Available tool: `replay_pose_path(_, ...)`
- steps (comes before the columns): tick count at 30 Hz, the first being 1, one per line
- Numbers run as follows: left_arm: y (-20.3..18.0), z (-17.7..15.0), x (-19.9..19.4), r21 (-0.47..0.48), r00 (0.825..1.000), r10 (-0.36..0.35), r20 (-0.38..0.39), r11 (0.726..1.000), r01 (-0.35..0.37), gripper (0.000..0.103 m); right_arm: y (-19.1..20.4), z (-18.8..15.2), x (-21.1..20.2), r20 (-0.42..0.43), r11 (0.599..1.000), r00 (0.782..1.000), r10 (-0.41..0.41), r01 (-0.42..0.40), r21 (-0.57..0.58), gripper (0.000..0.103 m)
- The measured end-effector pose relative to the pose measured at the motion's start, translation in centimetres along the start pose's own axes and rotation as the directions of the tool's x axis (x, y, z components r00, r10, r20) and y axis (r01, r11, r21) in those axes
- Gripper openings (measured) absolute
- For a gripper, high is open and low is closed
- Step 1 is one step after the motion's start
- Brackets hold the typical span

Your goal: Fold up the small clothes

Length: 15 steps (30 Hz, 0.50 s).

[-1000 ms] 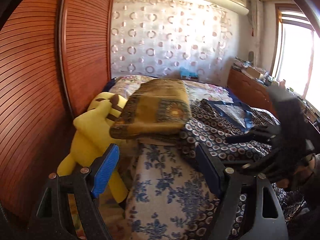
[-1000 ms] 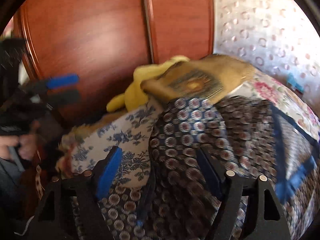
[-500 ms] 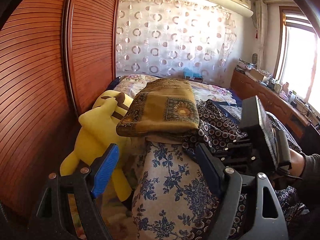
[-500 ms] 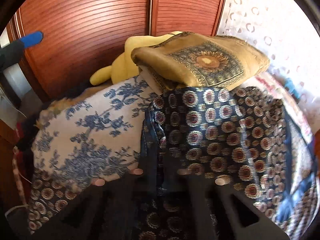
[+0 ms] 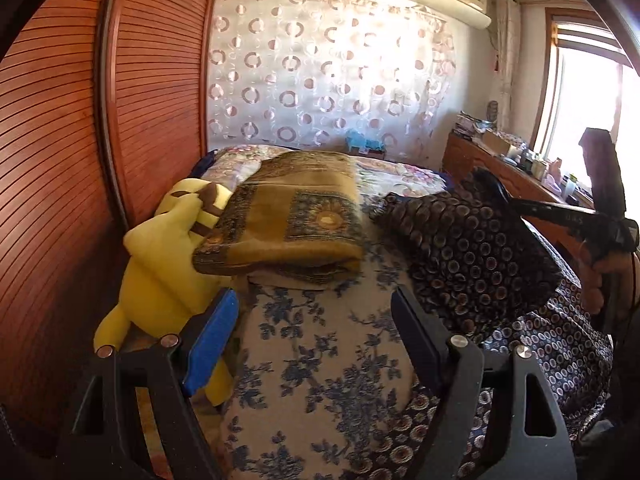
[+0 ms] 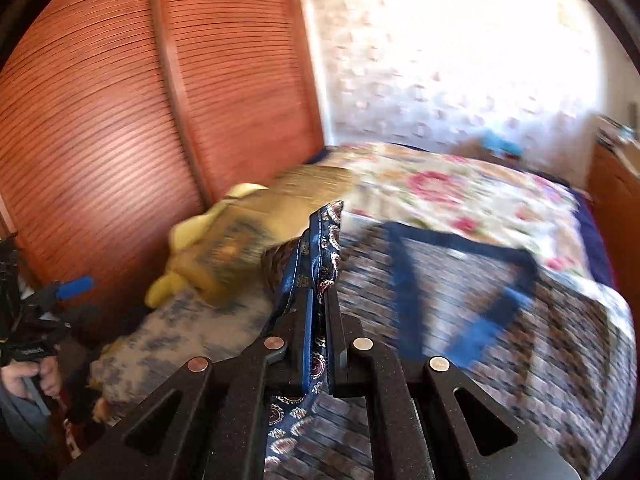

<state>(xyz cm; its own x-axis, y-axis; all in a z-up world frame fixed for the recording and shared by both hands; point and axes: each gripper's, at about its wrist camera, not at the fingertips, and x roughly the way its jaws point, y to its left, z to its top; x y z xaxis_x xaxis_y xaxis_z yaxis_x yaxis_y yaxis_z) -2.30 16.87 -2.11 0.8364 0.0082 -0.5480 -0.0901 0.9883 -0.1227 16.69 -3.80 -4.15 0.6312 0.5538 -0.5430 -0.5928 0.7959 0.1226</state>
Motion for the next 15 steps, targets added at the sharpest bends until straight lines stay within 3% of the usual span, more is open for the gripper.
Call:
replay_pose_path(2, -1.0, 0.2, 0.6, 0.014, 1.0, -0.013, -0.007, 1.0, 0.013, 0.08, -0.8, -1.0, -0.8, -0.01, 0.998, 0.998, -0.061, 0.061, 0.0, 0.012)
replay_pose_path(4, -2.0, 0.4, 1.2, 0.029, 0.999, -0.032, -0.014, 0.999, 0.033, 0.08, -1.8, -1.9, -1.0, -0.027, 0.991, 0.99, -0.135, 0.135, 0.01, 0.03)
replay_pose_path(5, -2.6, 0.5, 1.6, 0.038, 0.999, -0.041, -0.02, 0.998, 0.041, 0.08, -2.0, -2.0, -1.3, -0.03, 0.989, 0.988, -0.15, 0.15, 0.015, 0.051)
replay_pose_path(6, -3.1, 0.7, 2.0, 0.047, 0.998, -0.05, -0.027, 0.998, 0.051, 0.08, -2.2, -2.2, -1.0, -0.031, 0.988, 0.988, -0.154, 0.155, 0.023, 0.063)
replay_pose_path(12, -6.7, 0.8, 5.2, 0.074, 0.983, -0.162, -0.091, 0.983, 0.169, 0.079, -2.6, -3.8, -1.3, -0.057, 0.989, 0.989, -0.137, 0.141, 0.055, 0.064)
replay_pose_path(15, -8.8, 0.7, 7.1, 0.083, 0.966, -0.217, -0.142, 0.97, 0.23, 0.069, -3.0, -4.2, -1.0, -0.087, 0.989, 0.988, -0.13, 0.135, 0.054, 0.064)
